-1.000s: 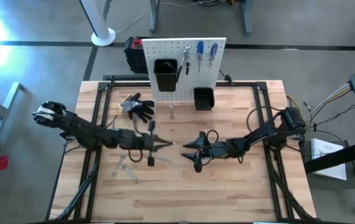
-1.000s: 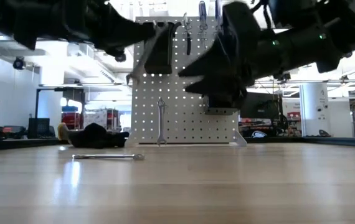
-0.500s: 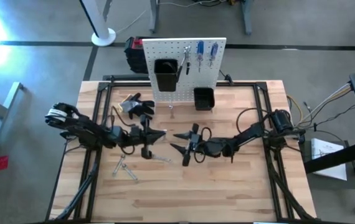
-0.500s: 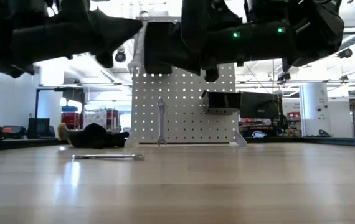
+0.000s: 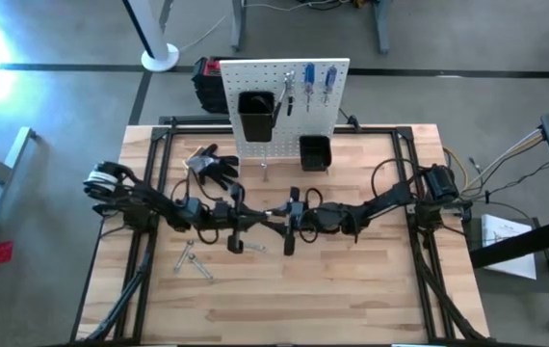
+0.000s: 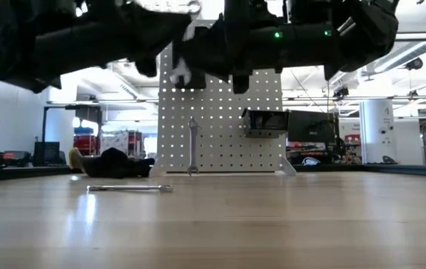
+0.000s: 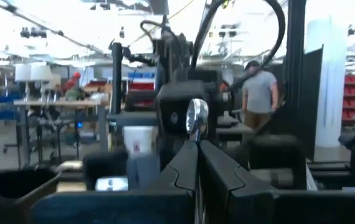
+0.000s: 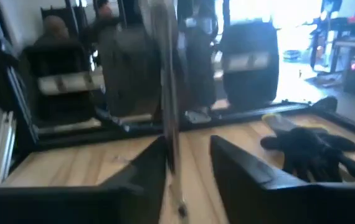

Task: Hang tools onto peg board
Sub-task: Hang the wrench on the peg board

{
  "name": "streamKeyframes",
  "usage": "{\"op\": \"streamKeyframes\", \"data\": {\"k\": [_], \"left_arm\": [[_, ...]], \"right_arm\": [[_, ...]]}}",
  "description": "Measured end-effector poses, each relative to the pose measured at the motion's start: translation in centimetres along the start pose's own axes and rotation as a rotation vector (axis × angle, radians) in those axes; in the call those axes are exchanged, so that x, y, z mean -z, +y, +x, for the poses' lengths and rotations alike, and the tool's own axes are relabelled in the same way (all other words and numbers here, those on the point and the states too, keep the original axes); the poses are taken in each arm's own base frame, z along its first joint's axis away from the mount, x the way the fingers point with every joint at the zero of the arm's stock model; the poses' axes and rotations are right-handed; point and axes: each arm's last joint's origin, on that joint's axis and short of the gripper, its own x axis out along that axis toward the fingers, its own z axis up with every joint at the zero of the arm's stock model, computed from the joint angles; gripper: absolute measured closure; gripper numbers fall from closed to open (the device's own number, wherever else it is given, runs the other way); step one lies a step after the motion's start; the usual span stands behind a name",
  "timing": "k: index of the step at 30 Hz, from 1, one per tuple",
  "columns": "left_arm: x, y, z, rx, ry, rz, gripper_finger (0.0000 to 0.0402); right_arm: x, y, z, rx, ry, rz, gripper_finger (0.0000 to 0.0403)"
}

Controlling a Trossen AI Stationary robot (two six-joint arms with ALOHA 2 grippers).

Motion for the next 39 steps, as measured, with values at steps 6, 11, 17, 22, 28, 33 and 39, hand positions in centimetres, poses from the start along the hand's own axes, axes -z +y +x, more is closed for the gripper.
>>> {"op": "streamKeyframes", "data": {"k": [6,11,17,22,28,33,39], "left_arm": [[0.1,0.2,-0.2,-0.005,0.007,0.007,0.0401],[-0.1,0.4,-0.5,-0.019,-0.002,0.016,0.0401],[0.4,0.8,-1.4,-0.079,0.057,0.032,0.0401],[0.5,1.3,-2.7,-0.185,0.087,0.04,0.0401],[0.2,1.6,-4.4,-0.226,0.099,0.036,0.0401],[0.1,1.9,-5.5,-0.256,0.106,-0.014,0.0401],[0.3,2.2,-7.0,-0.298,0.123,-0.067,0.0401]], "right_arm": [[0.1,0.1,-0.1,-0.021,0.024,0.0,0.0391],[0.3,0.0,-0.1,-0.012,0.064,0.021,0.0399],[0.6,-1.0,0.0,0.024,0.118,0.083,0.04],[0.9,-3.1,0.3,0.035,0.181,0.177,0.0401],[0.8,-6.9,0.7,0.075,0.21,0.285,0.0402],[0.9,-9.7,1.1,0.106,0.286,0.359,0.0402],[0.5,-11.5,1.6,0.09,0.308,0.422,0.0402]]}}
